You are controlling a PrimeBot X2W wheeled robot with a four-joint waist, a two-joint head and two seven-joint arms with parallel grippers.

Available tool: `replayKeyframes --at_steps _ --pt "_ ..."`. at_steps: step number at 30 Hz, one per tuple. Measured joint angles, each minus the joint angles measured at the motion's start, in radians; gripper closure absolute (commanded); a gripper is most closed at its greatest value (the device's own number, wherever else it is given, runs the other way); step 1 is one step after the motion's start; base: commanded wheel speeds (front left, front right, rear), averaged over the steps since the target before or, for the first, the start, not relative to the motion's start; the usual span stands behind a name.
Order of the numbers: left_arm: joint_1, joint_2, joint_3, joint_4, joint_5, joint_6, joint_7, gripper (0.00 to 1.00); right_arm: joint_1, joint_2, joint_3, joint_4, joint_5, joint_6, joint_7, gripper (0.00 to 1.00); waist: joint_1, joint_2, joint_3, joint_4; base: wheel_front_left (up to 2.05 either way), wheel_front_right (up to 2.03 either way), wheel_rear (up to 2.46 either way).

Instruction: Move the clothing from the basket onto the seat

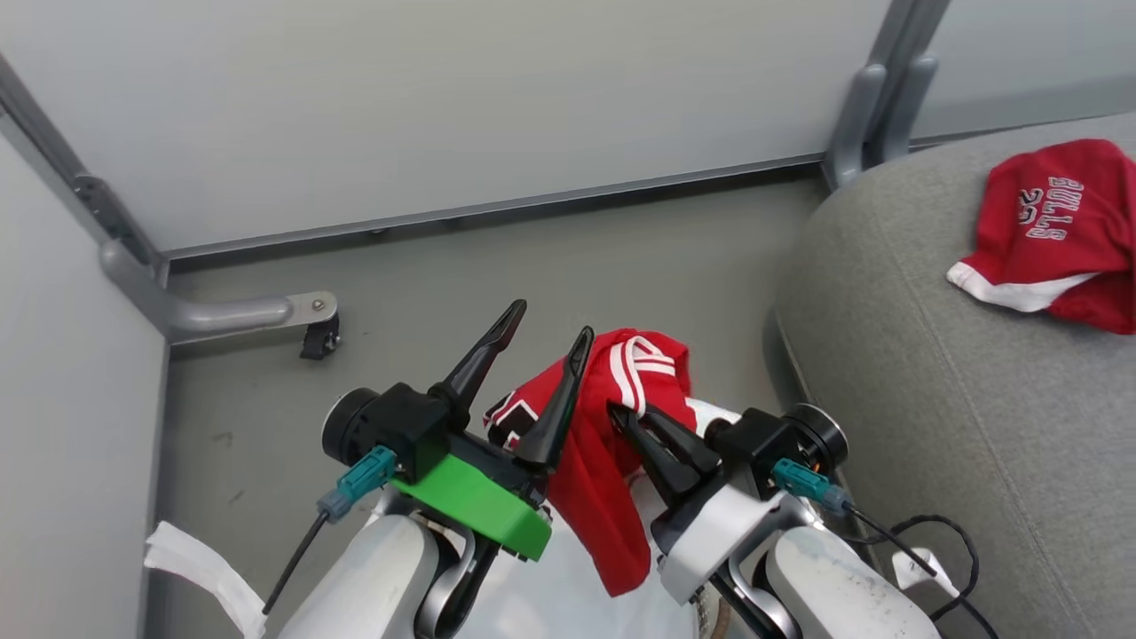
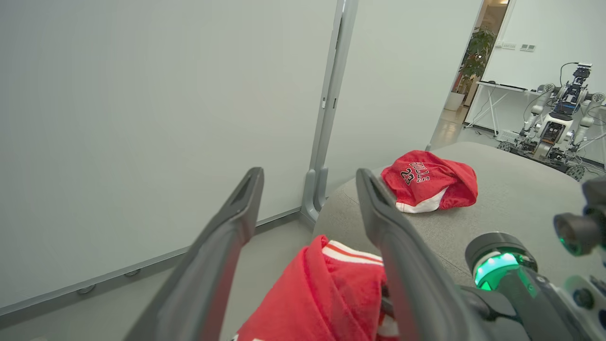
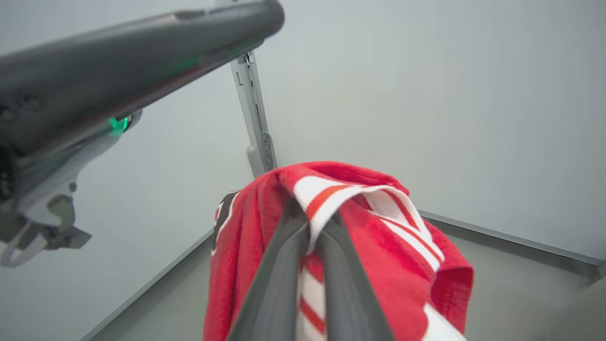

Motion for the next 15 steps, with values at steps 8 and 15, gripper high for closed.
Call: replayKeyframes --at_steps 8,15 --pt "0.03 0.001 0.013 0.009 0.012 0.0 0.0 0.0 0.04 0.0 -0.034 -0.024 -0.017 0.0 0.0 1.0 0.0 0.0 -0.006 -0.14 0.0 0.0 0.0" --pt "0.048 -0.001 0.024 0.008 0.022 0.0 0.0 0.0 0.066 0.0 -0.084 -0.052 -0.027 0.0 0.0 1.0 0.0 0.0 -0.008 -0.274 0.0 0.0 0.0"
